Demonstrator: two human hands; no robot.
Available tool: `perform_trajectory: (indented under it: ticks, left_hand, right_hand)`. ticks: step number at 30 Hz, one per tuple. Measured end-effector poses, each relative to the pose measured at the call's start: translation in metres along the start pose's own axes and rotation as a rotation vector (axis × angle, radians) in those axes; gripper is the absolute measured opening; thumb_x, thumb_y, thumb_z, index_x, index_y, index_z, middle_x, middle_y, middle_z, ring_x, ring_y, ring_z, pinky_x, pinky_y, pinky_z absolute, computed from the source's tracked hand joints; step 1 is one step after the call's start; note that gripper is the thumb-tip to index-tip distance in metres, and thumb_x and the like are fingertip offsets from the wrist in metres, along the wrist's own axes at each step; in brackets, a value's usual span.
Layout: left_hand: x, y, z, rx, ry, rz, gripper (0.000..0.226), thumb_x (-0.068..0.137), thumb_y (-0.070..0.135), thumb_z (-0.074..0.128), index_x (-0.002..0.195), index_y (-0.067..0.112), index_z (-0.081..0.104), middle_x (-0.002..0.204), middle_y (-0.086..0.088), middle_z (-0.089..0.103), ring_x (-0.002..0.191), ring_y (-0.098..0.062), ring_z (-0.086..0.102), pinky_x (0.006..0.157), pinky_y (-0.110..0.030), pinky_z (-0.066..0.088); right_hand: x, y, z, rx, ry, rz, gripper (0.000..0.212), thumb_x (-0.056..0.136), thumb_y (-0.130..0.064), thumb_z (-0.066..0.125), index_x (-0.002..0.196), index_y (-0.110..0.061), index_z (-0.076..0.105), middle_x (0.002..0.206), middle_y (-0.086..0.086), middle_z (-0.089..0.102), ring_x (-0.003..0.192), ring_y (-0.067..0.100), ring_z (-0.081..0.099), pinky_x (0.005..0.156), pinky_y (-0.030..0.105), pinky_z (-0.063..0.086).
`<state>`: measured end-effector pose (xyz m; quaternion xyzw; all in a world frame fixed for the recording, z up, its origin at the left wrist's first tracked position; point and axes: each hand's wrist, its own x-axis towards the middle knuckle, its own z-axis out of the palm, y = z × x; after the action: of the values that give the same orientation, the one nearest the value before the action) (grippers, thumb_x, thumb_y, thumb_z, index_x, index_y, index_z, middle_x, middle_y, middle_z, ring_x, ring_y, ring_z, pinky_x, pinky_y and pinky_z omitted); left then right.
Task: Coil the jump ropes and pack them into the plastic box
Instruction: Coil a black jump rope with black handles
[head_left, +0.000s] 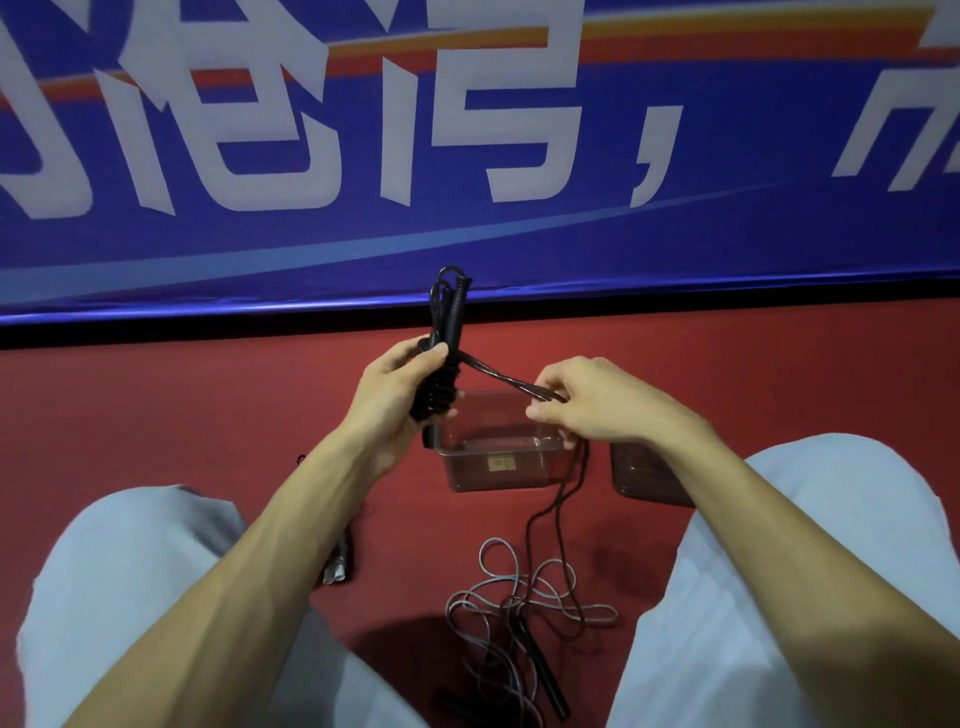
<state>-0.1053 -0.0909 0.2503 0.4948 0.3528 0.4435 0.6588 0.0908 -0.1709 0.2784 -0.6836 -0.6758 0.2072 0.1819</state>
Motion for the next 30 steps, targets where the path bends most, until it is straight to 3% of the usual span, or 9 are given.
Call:
perform_trajectory:
  ticks: [3,6,10,15,17,20,25,27,30]
  left_hand:
    - [0.007,-0.008,-0.004,0.201,0.068,0.075,0.022,0.092,0.014,0.066,0.114,0.010,0.063,0.088,-0.010,0.066,0.077,-0.029,0.061,0.064,-0.033,0.050]
    - [0.012,-0.014,-0.006,0.487,0.046,0.152,0.026,0.089,0.016,0.070,0.114,0.014,0.063,0.088,-0.008,0.066,0.071,-0.021,0.062,0.059,-0.028,0.051]
    - [0.011,-0.019,-0.007,1.047,-0.137,0.264,0.032,0.084,0.030,0.076,0.111,0.025,0.061,0.087,0.005,0.066,0.075,-0.015,0.063,0.069,-0.030,0.050]
    - [0.007,-0.018,-0.008,1.247,-0.384,0.266,0.036,0.079,0.027,0.080,0.108,0.025,0.060,0.086,0.014,0.061,0.082,-0.013,0.060,0.071,-0.026,0.047]
    - [0.005,-0.020,-0.008,1.294,-0.417,0.267,0.040,0.076,0.027,0.082,0.109,0.024,0.060,0.087,0.011,0.063,0.084,-0.016,0.061,0.077,-0.036,0.051]
    - [0.001,-0.023,-0.007,1.294,-0.443,0.300,0.035,0.074,0.027,0.084,0.095,0.032,0.056,0.082,0.009,0.065,0.079,-0.016,0.061,0.073,-0.042,0.051]
    - [-0.007,-0.018,-0.003,1.109,-0.505,0.359,0.031,0.078,0.017,0.081,0.093,0.019,0.054,0.084,0.008,0.059,0.072,-0.006,0.051,0.068,-0.026,0.043]
    - [-0.013,-0.016,0.000,0.979,-0.492,0.338,0.032,0.077,0.025,0.083,0.090,0.025,0.053,0.082,0.008,0.059,0.069,-0.005,0.051,0.065,-0.022,0.042]
    - [-0.017,-0.016,0.006,0.906,-0.423,0.368,0.032,0.073,0.037,0.084,0.087,0.027,0.056,0.076,0.007,0.063,0.066,-0.005,0.053,0.061,-0.023,0.043]
  right_hand:
    - [-0.001,-0.006,0.007,-0.047,0.027,-0.158,0.015,0.097,-0.027,0.054,0.086,-0.020,0.060,0.072,0.000,0.065,0.062,0.012,0.067,0.066,0.035,0.053]
    - [0.001,-0.008,0.016,-0.222,0.079,-0.391,0.014,0.098,-0.020,0.052,0.092,-0.012,0.061,0.084,-0.001,0.061,0.083,0.020,0.062,0.074,0.039,0.049]
    - [0.001,-0.003,0.019,-0.424,0.216,-0.554,0.021,0.095,-0.010,0.055,0.110,-0.021,0.065,0.097,-0.004,0.060,0.089,0.020,0.061,0.063,0.034,0.046]
    - [0.001,0.000,0.018,-0.340,0.363,-0.555,0.013,0.088,-0.017,0.067,0.099,-0.021,0.072,0.094,-0.006,0.065,0.082,0.020,0.064,0.057,0.030,0.043]
    - [0.002,0.000,0.019,-0.281,0.401,-0.496,0.012,0.085,-0.024,0.071,0.096,-0.021,0.074,0.095,-0.007,0.065,0.081,0.018,0.063,0.062,0.031,0.046]
    - [0.004,0.000,0.023,-0.212,0.432,-0.389,0.018,0.081,-0.034,0.074,0.092,-0.020,0.074,0.093,-0.008,0.065,0.082,0.014,0.060,0.069,0.030,0.046]
    - [0.009,-0.001,0.023,0.099,0.443,-0.131,0.030,0.064,-0.040,0.087,0.074,-0.021,0.066,0.076,-0.010,0.063,0.074,0.009,0.057,0.066,0.022,0.046]
    - [0.011,0.000,0.021,0.220,0.441,-0.044,0.029,0.061,-0.036,0.089,0.072,-0.021,0.066,0.070,-0.010,0.063,0.068,0.003,0.056,0.058,0.011,0.041]
    - [0.011,0.003,0.017,0.495,0.315,0.042,0.028,0.063,-0.024,0.089,0.078,-0.017,0.066,0.071,-0.006,0.062,0.066,0.005,0.056,0.060,0.013,0.042]
